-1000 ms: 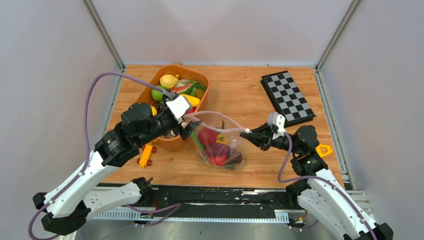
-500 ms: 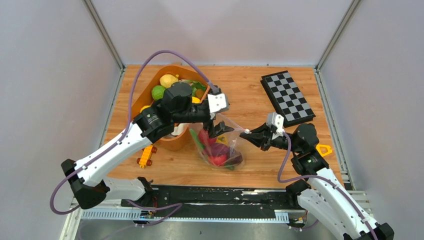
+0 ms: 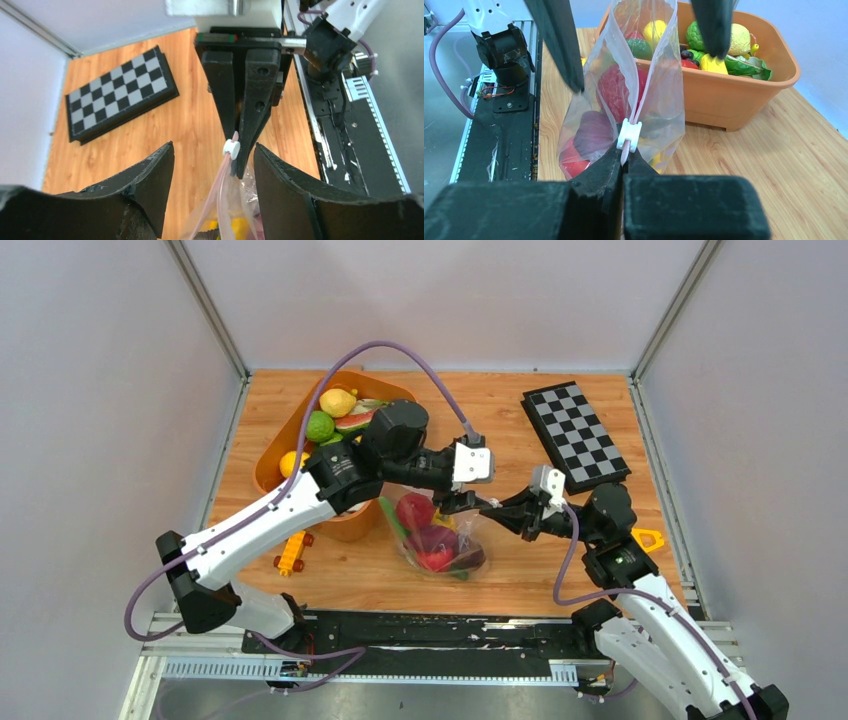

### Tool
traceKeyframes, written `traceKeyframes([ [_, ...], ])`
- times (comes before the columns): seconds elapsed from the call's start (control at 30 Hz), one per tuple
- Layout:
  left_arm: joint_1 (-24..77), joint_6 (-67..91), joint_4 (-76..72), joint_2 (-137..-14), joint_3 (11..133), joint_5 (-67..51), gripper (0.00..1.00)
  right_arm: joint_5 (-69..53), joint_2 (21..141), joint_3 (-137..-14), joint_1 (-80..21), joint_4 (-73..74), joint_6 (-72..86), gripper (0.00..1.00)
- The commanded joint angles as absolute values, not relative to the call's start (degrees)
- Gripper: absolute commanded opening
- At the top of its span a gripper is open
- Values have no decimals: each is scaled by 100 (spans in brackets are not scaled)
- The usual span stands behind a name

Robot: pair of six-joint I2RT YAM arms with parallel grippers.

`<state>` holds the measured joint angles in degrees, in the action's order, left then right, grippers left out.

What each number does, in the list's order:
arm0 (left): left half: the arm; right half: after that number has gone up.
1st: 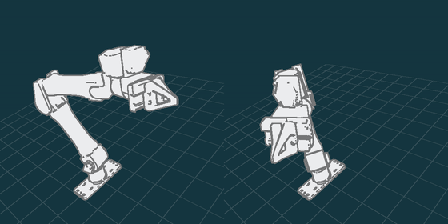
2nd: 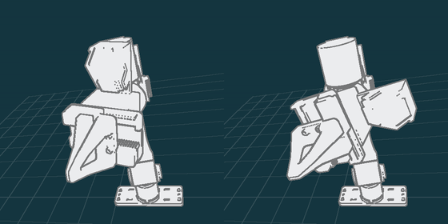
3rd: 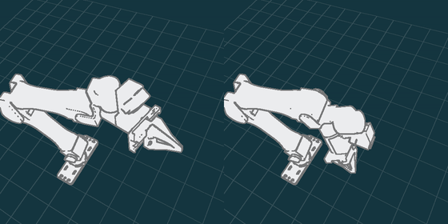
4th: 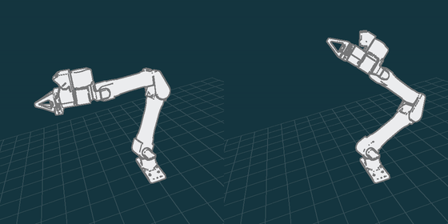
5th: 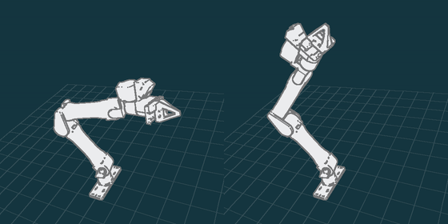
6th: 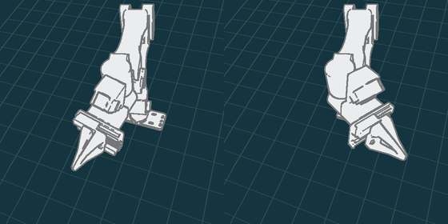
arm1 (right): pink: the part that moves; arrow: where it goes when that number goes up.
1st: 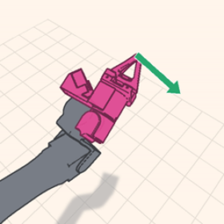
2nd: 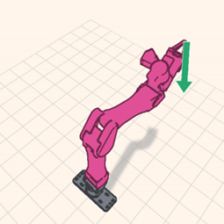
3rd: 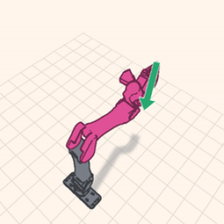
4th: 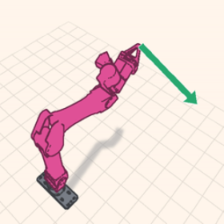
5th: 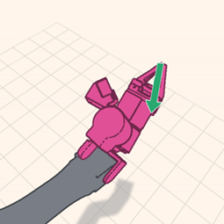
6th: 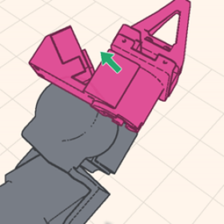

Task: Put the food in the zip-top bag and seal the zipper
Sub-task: Zip the zipper food storage bag at the center of the board.

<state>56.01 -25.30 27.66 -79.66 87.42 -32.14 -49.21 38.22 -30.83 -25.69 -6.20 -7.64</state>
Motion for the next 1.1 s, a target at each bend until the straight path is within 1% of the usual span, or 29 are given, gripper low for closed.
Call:
traceKeyframes([
  [0.0, 5779, -2830, 3227, -8118, 8946, -3302, 66, -4994, 3687, -3322, -2547, -555, -987, 0],
  [0.13, 5862, -2788, 3275, -8213, 8966, -3310, 64, -4975, 3657, -3331, -2546, -554, -976, 0],
  [0.23, 5902, -2780, 3378, -8307, 9057, -3276, 59, -4983, 3641, -3348, -2549, -549, -975, 0],
  [0.43, 5918, -2684, 3323, -8332, 9086, -3185, 54, -4979, 3621, -3331, -2549, -536, -981, 0],
  [0.57, 5920, -2683, 3340, -8362, 9119, -3175, 49, -4983, 3605, -3340, -2549, -531, -991, 0],
  [0.7, 5916, -2656, 3377, -8436, 9177, -3208, 40, -4975, 3595, -3331, -2543, -527, -1002, 0],
  [0.9, 5917, -2670, 3405, -8527, 9259, -3160, 44, -4992, 3569, -3314, -2548, -519, -1010, 0],
  [1.03, 5920, -2792, 3638, -8590, 9367, -3046, 41, -4992, 3544, -3305, -2549, -497, -1020, 0],
  [1.07, 5923, -2831, 3708, -8595, 9395, -3011, 38, -4983, 3536, -3300, -2544, -500, -1024, 0],
])
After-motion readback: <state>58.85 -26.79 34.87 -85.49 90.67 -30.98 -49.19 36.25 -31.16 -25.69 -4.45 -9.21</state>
